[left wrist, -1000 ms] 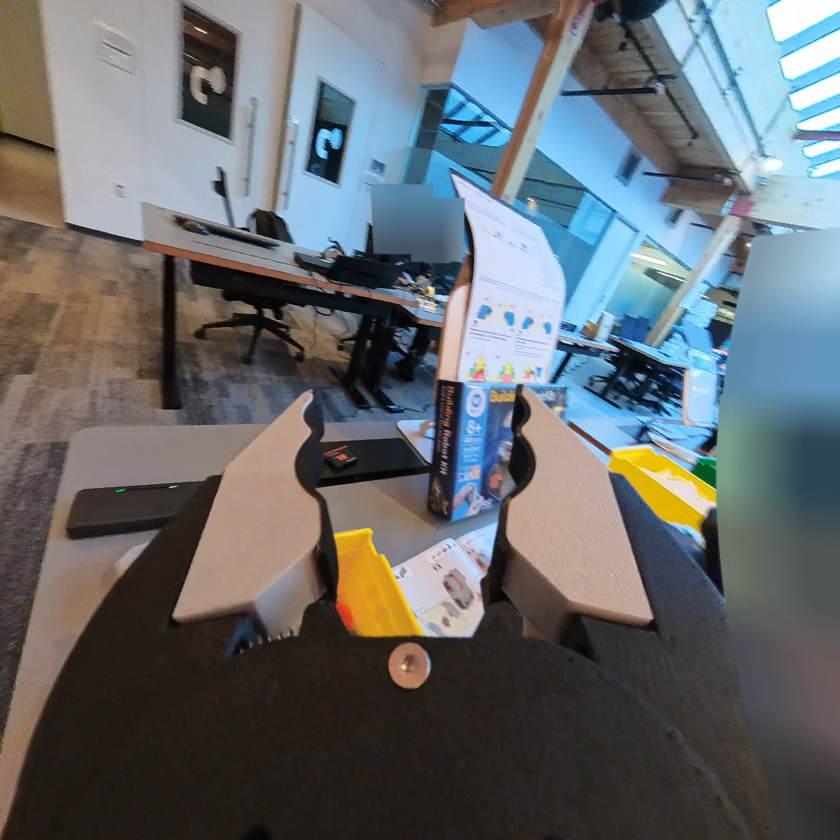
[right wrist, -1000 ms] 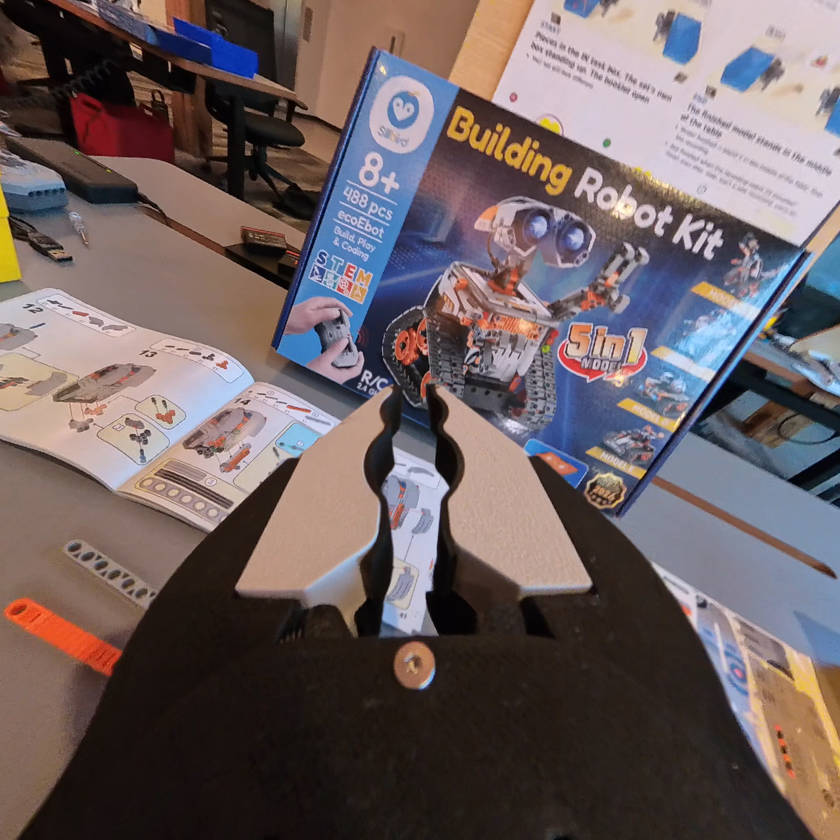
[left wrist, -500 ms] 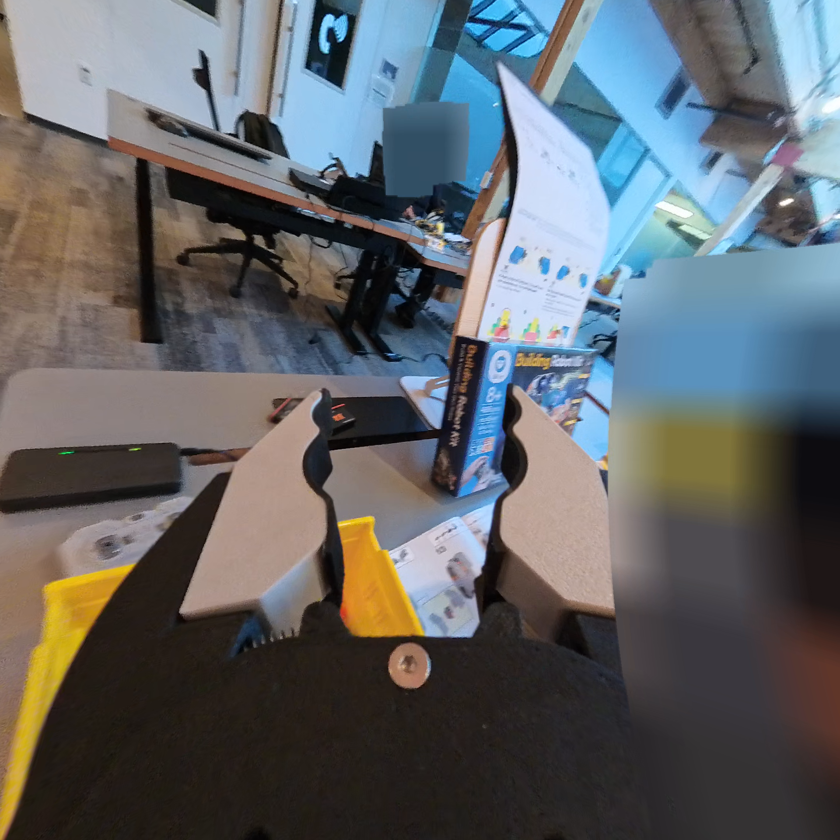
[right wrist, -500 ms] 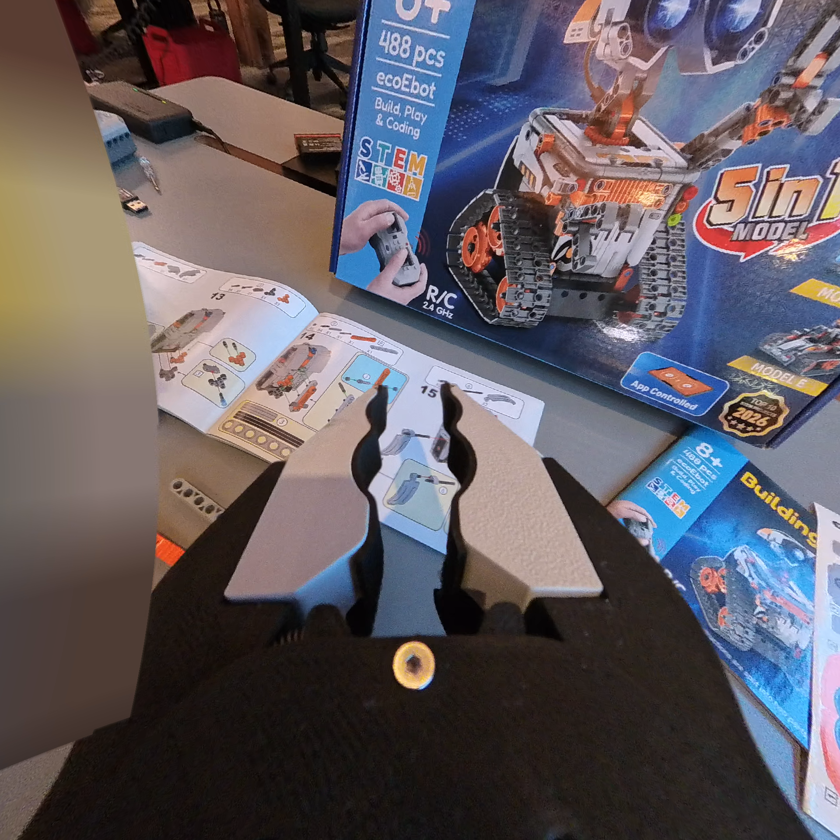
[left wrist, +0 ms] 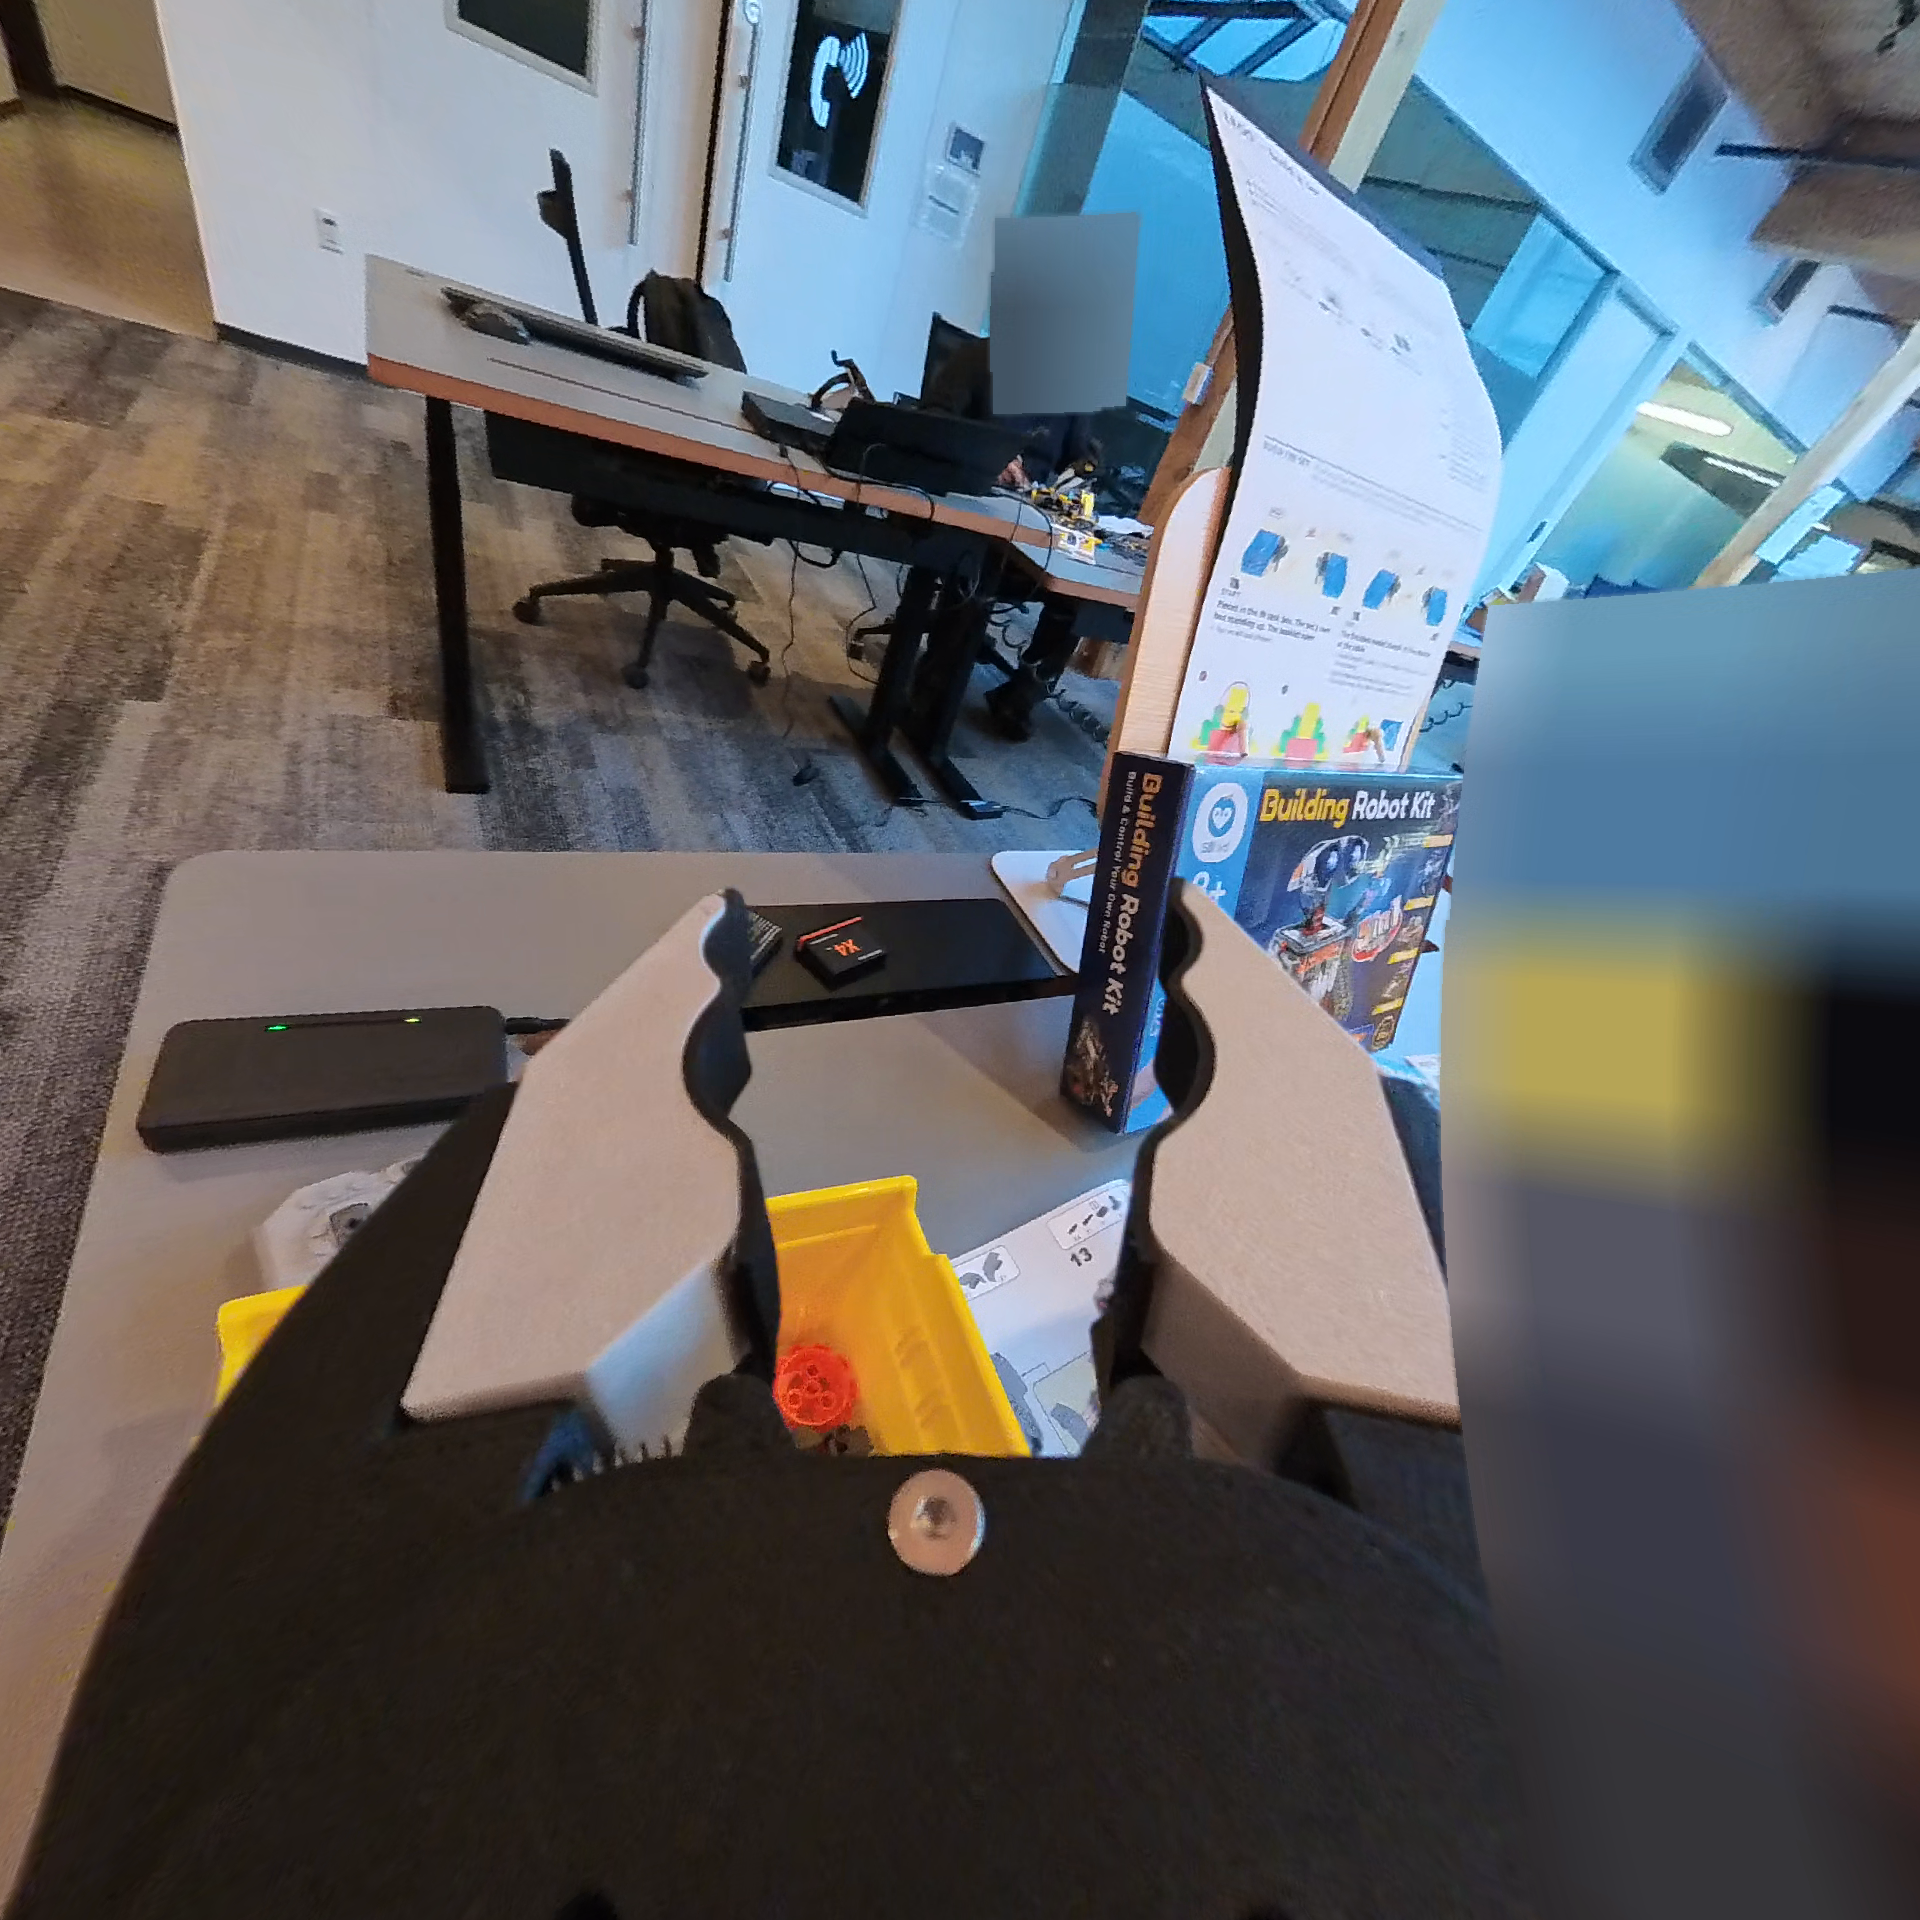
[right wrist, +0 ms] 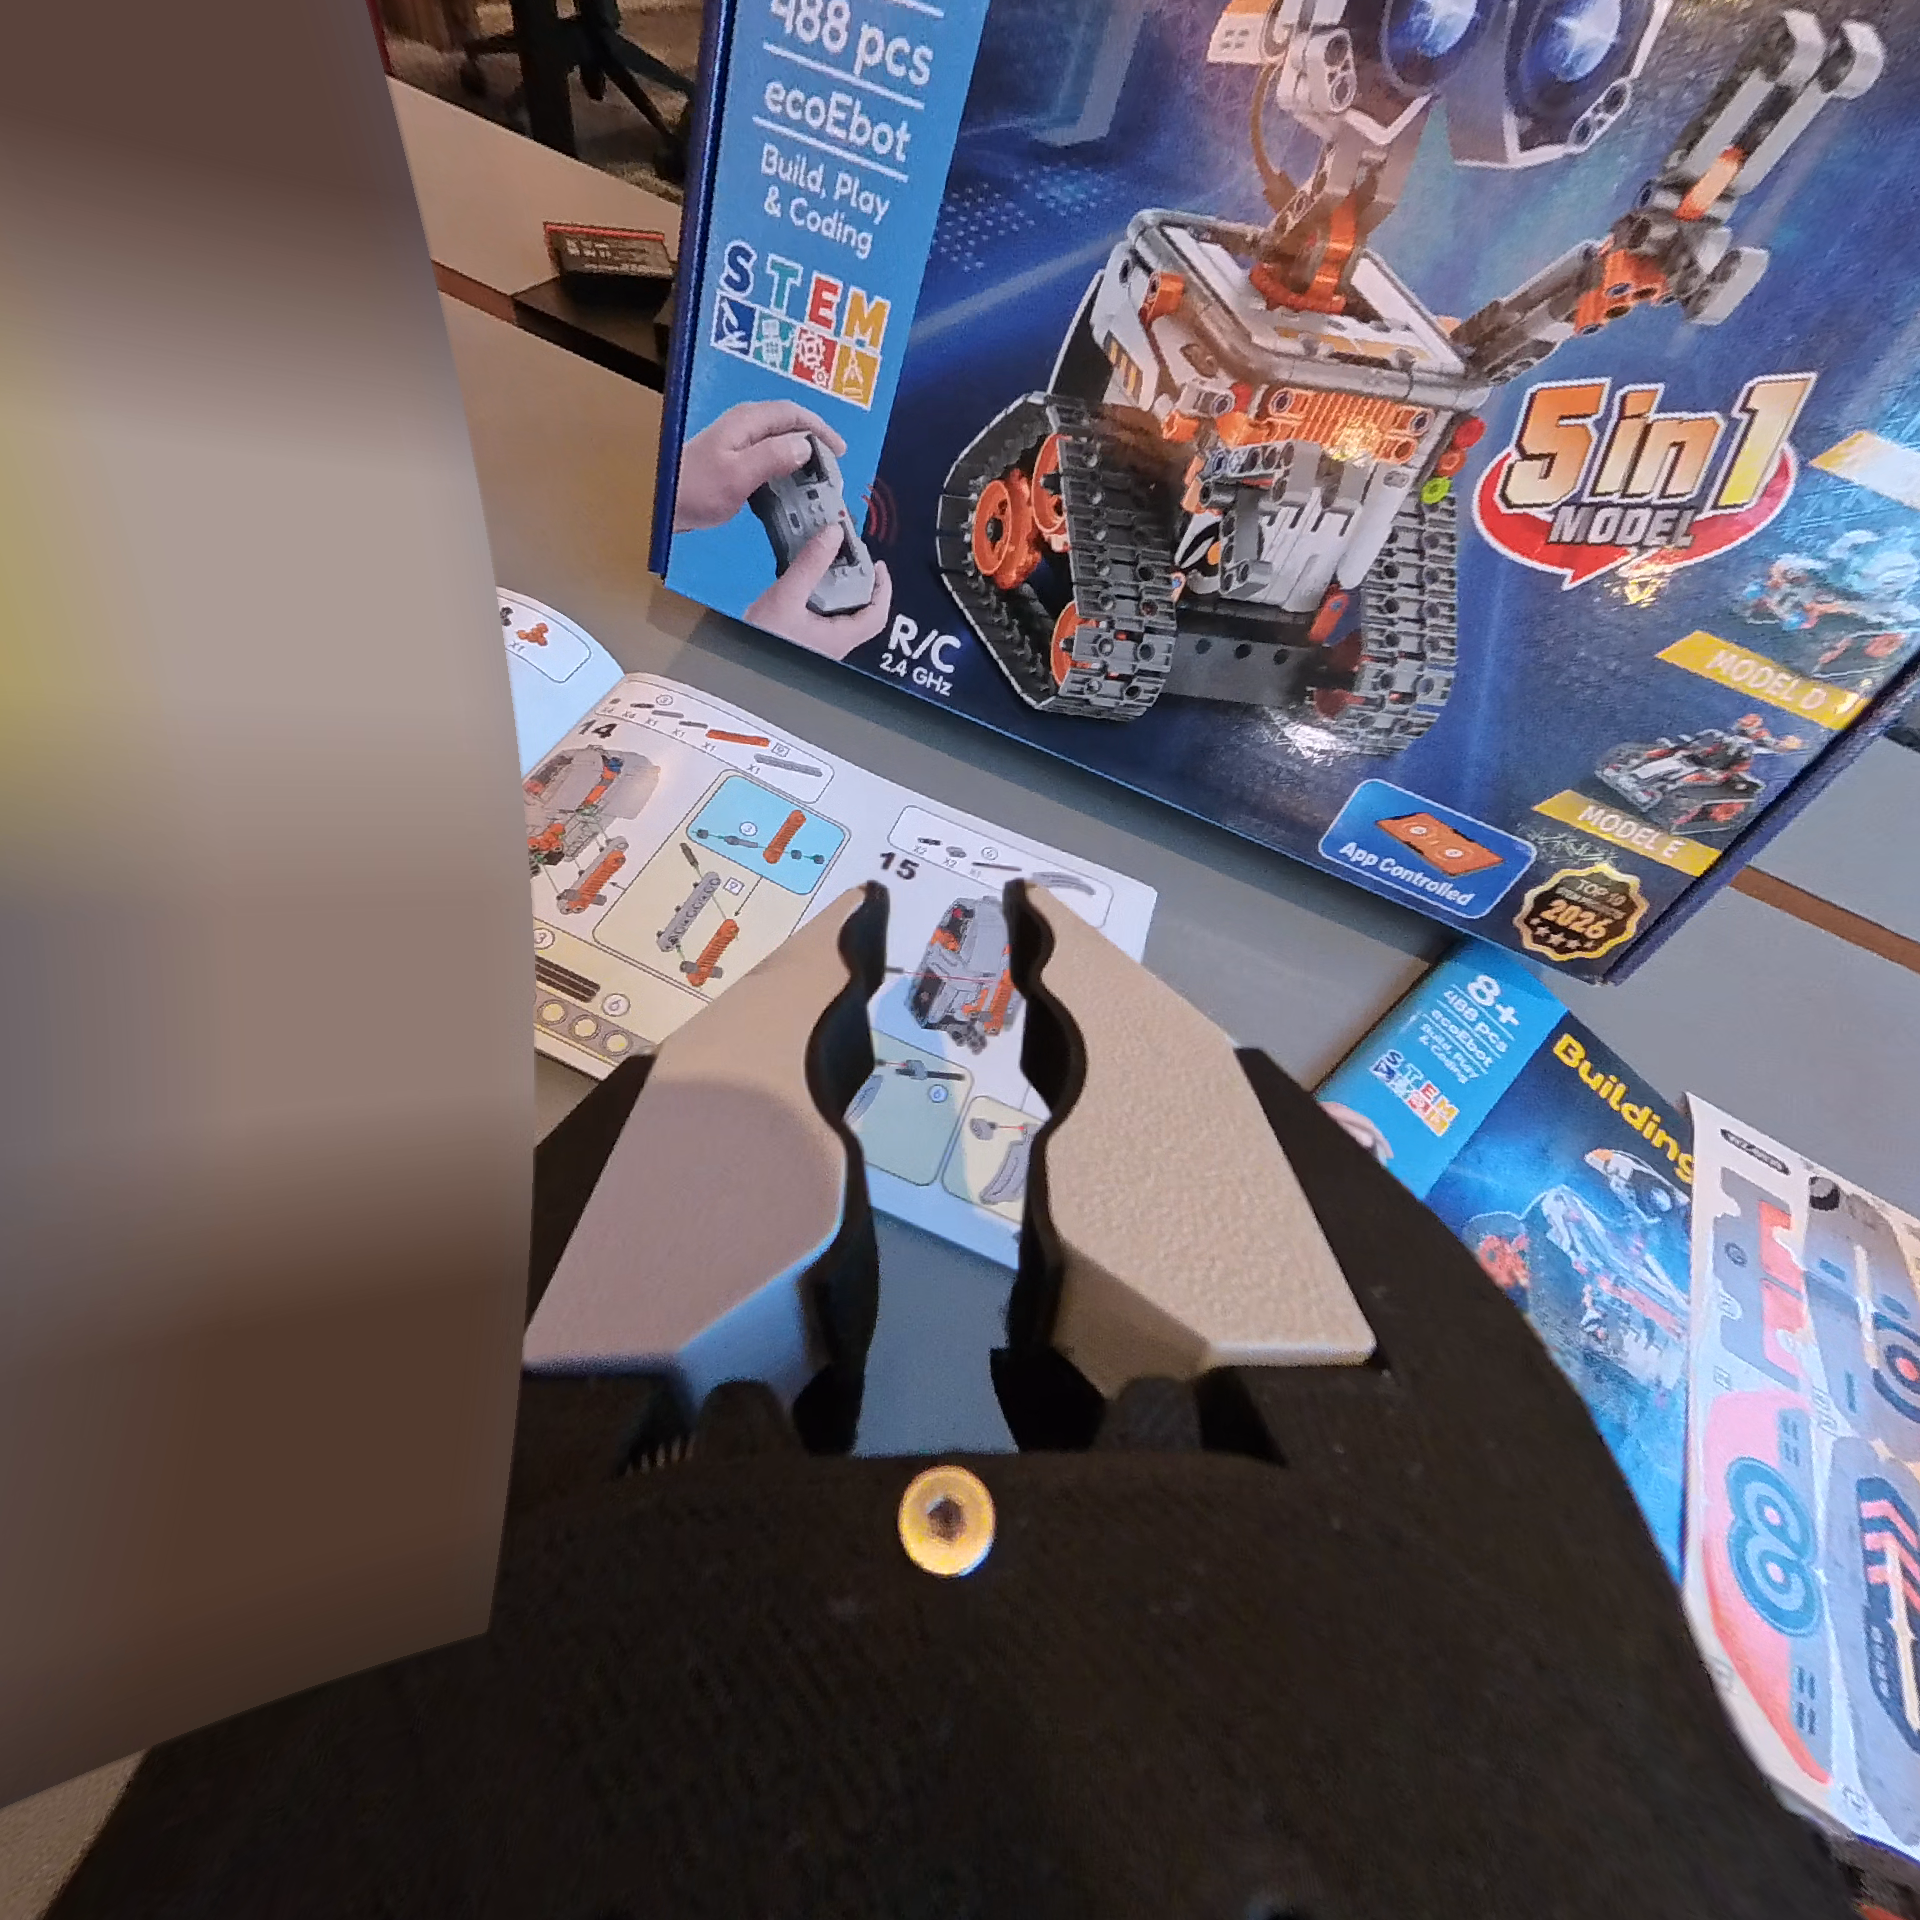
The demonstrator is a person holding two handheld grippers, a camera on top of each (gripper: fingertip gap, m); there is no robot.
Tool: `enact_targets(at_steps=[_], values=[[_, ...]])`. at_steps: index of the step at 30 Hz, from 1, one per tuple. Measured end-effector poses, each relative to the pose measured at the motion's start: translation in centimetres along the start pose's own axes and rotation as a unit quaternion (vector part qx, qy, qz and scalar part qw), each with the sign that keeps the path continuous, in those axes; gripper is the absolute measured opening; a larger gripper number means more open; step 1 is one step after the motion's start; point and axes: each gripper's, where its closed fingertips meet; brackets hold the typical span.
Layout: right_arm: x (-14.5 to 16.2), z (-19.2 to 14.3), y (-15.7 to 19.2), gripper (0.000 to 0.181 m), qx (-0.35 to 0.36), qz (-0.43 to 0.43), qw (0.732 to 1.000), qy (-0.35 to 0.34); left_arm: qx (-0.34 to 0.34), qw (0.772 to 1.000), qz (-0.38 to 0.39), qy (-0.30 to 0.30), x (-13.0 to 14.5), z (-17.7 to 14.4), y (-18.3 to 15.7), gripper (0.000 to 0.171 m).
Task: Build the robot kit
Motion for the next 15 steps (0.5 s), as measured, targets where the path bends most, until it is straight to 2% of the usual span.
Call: enact_targets(at_steps=[15], values=[[0.0,-0.3,1.1,0.022,0.004,-0.029,1.0,0.002,0.021,1.0,0.005,0.001,0.1,0.0,-1.1,0.074]])
Point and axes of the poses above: each gripper's, where its closed fingertips meet, z out along the fingers, x out of its underside, y = z × x across the jaws, and after that the axes turned 13 degrees about y, right-handed
